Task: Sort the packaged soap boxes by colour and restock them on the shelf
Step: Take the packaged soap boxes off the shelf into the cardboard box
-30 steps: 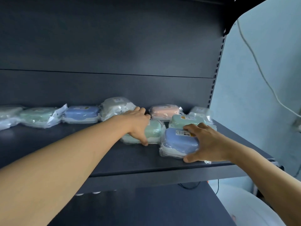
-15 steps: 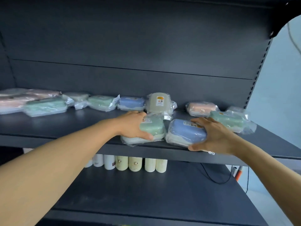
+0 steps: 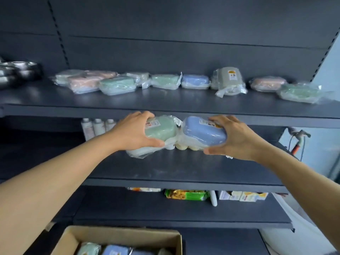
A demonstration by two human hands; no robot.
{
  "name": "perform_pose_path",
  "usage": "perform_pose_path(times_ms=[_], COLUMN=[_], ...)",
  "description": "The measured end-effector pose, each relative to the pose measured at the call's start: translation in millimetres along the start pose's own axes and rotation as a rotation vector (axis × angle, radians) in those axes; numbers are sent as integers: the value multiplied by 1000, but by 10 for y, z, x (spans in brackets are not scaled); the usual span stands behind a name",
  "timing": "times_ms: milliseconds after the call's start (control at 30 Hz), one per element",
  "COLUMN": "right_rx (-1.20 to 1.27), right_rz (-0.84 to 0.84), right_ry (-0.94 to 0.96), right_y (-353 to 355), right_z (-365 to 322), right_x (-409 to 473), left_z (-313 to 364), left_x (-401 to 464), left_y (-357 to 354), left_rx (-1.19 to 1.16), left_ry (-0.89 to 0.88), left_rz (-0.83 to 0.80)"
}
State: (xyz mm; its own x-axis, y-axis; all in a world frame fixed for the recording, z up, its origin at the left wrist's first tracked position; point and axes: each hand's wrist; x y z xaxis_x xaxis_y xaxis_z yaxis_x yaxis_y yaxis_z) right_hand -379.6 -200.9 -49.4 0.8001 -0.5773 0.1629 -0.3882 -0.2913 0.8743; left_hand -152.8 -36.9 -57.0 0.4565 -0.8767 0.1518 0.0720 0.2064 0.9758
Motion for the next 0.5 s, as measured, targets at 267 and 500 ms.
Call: perform_pose_path(times_ms=[267, 500], right_rx=[17, 12], right_rz=[-251, -519], right_ry=[-88, -205], right_y=[-1237, -2428], right_z=[-178, 166], right_x=[-285, -554], left_z=[-669, -1090], left_x=[-597, -1103], left_y=[-939, -2105], left_rx=[-19, -96], left_ry=[80, 166], left_rz=[-261, -549])
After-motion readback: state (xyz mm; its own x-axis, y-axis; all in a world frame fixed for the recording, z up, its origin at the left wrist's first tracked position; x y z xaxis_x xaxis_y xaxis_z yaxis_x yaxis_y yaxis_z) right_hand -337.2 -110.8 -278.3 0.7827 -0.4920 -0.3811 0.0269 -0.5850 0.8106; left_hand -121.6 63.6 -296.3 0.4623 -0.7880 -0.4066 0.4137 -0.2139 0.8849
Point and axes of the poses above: each hand's wrist, its own x-axis towards the middle knuckle, its own y-axis out of the back of the hand, z = x × y, and after that the axes turned 7 degrees about x, right-handed
